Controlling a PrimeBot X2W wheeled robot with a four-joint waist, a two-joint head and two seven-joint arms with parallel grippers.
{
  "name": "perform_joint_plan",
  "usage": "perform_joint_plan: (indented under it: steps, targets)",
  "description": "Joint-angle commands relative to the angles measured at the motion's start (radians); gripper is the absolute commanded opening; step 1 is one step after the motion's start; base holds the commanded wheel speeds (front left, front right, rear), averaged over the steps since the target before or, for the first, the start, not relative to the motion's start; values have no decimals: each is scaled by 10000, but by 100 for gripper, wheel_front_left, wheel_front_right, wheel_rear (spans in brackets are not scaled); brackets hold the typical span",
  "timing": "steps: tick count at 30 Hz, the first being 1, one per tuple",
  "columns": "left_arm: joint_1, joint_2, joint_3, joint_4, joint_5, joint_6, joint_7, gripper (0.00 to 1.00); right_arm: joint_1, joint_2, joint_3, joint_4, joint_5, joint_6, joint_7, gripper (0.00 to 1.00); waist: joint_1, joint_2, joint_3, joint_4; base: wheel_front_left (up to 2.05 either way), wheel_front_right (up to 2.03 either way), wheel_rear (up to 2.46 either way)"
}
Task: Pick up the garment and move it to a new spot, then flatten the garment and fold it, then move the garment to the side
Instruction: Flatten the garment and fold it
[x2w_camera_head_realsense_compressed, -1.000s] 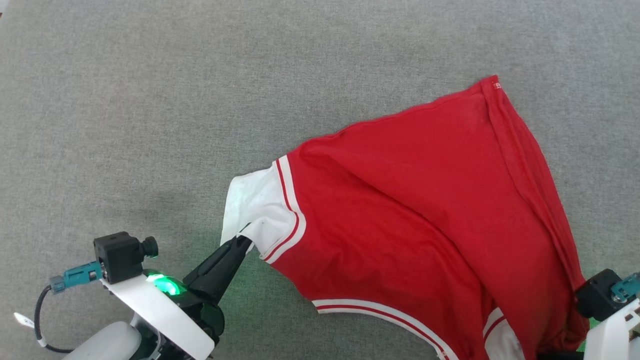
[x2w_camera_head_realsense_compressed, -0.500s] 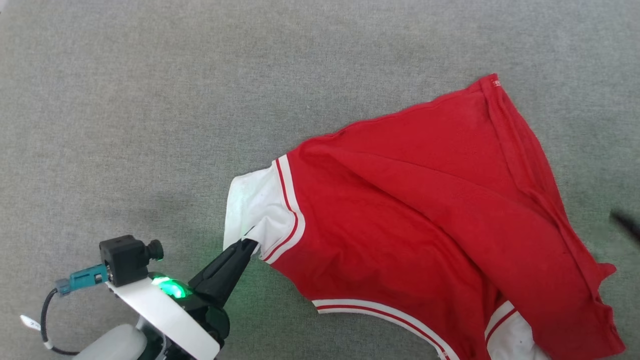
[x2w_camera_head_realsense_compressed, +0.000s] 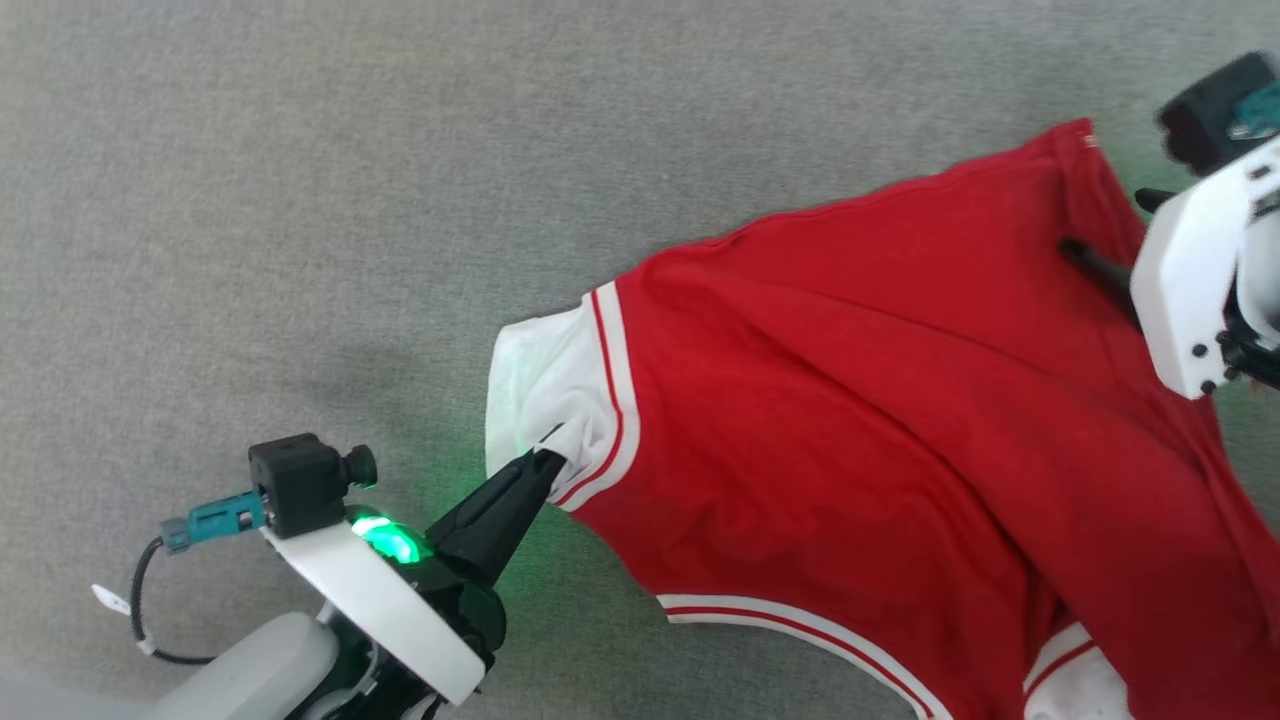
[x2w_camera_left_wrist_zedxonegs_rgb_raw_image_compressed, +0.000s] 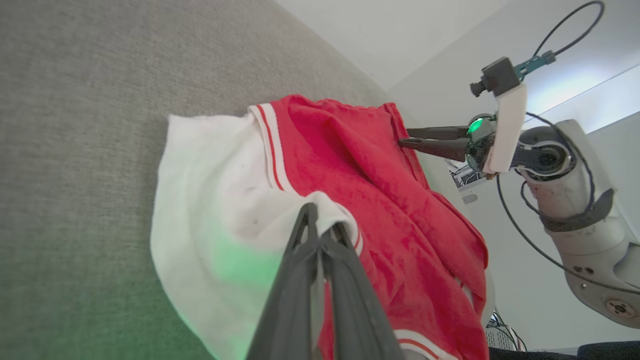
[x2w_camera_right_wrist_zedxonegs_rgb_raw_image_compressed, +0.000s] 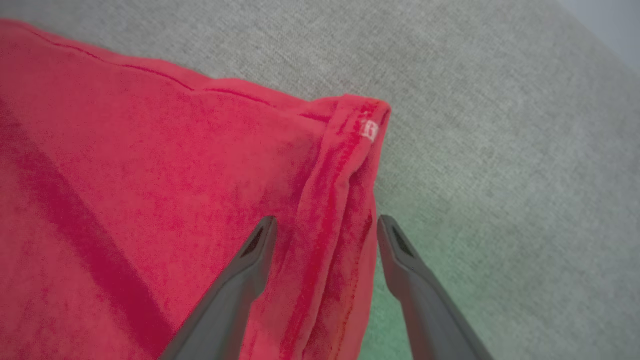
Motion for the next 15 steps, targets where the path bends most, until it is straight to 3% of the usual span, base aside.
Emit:
perform_joint_plan:
  steps: [1,9,10,11,12,15]
  targets:
    - [-197,-71,-28,13,79,-40,-61,0,-388,-107,262,308,-140,-5,-136,100,0,0,117,133,0,0,0]
    - [-276,-239,-137,118,64,-41,-138,0,-938,-122,1651,1968,242,-2,-112,100,0,0,314,245,0,0,0]
    - [-302,-251,-157,122,70,-41,-142,0,-944,-114,1820,2102,320,-2,-80,64,0,0,325,235,0,0,0]
    - [-337,-266,-179,130,75,-41,-133,0,-897,-79,2010,2230,442,-2,33,41,0,0,328,225,0,0,0]
    - [-370,-273,-196,154,73,-41,-138,0,-883,-68,2160,2300,500,1,41,0,0,0,330,213,0,0,0]
    - [-500,-289,-249,275,22,-41,-148,0,-1018,-48,2348,2491,710,-3,-228,0,0,0,250,161,0,0,0]
